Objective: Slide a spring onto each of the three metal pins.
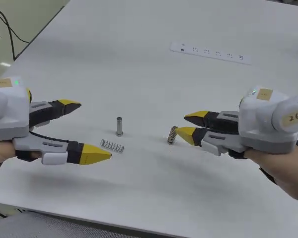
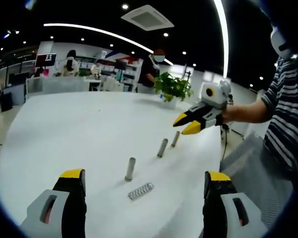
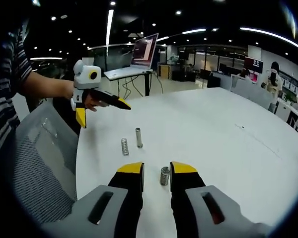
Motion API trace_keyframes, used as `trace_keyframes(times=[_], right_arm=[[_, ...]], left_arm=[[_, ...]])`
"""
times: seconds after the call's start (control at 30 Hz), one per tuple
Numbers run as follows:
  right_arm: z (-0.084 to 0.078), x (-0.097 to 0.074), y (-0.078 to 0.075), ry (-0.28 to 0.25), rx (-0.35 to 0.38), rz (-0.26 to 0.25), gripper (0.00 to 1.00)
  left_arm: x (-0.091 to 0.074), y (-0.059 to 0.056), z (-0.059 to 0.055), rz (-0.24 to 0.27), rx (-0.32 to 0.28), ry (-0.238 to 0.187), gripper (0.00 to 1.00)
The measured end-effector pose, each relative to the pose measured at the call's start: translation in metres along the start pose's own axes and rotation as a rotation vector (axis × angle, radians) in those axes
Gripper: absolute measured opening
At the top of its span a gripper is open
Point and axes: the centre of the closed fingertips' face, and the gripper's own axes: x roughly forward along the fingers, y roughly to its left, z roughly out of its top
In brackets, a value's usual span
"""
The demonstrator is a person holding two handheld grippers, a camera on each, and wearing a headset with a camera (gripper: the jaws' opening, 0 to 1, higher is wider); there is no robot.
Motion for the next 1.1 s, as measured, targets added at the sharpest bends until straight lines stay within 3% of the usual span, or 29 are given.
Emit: trace_keyframes(times=[0.6, 0.87, 1.1], right_arm=[[-0.044, -0.005, 0.013, 0.075, 0.058, 0.025, 0.15], [-0.052, -0.003, 0.018, 0.103, 0.047, 0.043, 0.17], [-0.049, 0.010, 0.027, 0.122, 0.025, 0.075, 0.18]], left_arm=[[0.000, -0.003, -0.003, -0.008, -0.003, 0.010, 0.96], [0.001, -0.007, -0.005, -0.015, -0.008, 0.009, 0.97], [-0.001, -0.008, -0.005, -0.014, -0.009, 0.005, 0.97]])
